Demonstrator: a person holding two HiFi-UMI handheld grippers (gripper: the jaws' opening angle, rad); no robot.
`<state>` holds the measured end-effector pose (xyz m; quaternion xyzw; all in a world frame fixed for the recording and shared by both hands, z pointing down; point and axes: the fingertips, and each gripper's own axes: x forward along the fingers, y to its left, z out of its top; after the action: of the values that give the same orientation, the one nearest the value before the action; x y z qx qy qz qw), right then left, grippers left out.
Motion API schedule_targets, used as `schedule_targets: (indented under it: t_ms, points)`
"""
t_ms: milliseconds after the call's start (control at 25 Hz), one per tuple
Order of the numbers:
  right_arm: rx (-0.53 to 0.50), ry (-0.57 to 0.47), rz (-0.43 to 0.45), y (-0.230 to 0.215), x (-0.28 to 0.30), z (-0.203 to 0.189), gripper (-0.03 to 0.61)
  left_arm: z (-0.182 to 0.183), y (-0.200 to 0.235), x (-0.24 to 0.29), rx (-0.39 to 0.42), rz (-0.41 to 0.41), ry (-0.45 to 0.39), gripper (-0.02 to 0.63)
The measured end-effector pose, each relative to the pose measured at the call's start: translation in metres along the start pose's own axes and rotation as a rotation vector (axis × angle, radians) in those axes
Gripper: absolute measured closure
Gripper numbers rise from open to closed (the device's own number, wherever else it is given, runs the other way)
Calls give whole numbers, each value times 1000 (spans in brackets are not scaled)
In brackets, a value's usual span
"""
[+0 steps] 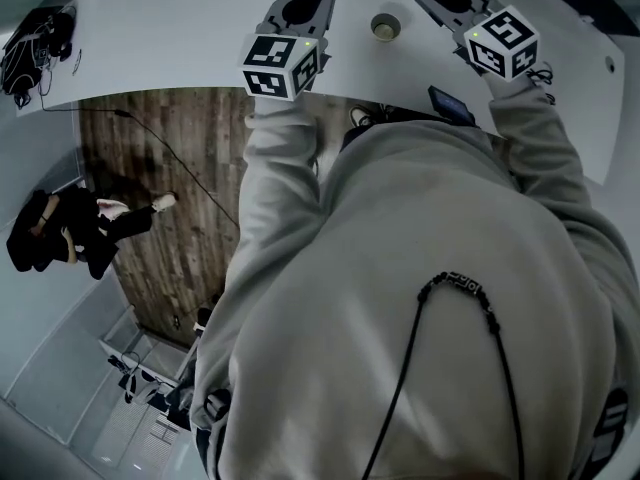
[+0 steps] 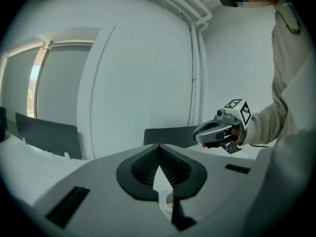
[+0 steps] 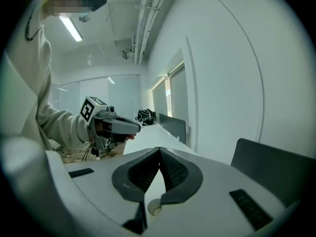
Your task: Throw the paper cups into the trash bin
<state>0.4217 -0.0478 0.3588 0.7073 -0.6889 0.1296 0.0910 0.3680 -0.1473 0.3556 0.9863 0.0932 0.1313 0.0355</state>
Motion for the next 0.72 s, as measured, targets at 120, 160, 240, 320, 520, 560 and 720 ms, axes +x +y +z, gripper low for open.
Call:
schedule_targets:
  t_ms: [120, 160, 240, 320, 520, 560, 720]
  points:
    - [-20, 0, 36, -3, 16, 4, 558, 6, 9, 0, 24, 14, 8, 618]
    - [-30, 3, 48, -4, 20, 4, 558, 5, 11, -1, 29, 18, 10, 618]
    - [-36, 5, 67, -6, 26, 3, 558, 5, 17, -2, 25, 36, 11, 618]
    - [-35, 7, 84, -5, 30, 5, 558, 8, 24, -5, 7, 61, 2, 618]
    - [-58, 18, 118, -3, 44, 13, 558, 14, 43, -9, -15, 96, -25, 618]
    - [-62, 23, 121, -3, 46, 12, 558, 13, 44, -8, -14, 95, -23, 618]
    - [-97, 68, 130, -3, 48, -1, 558, 5, 41, -1, -24, 88, -12, 618]
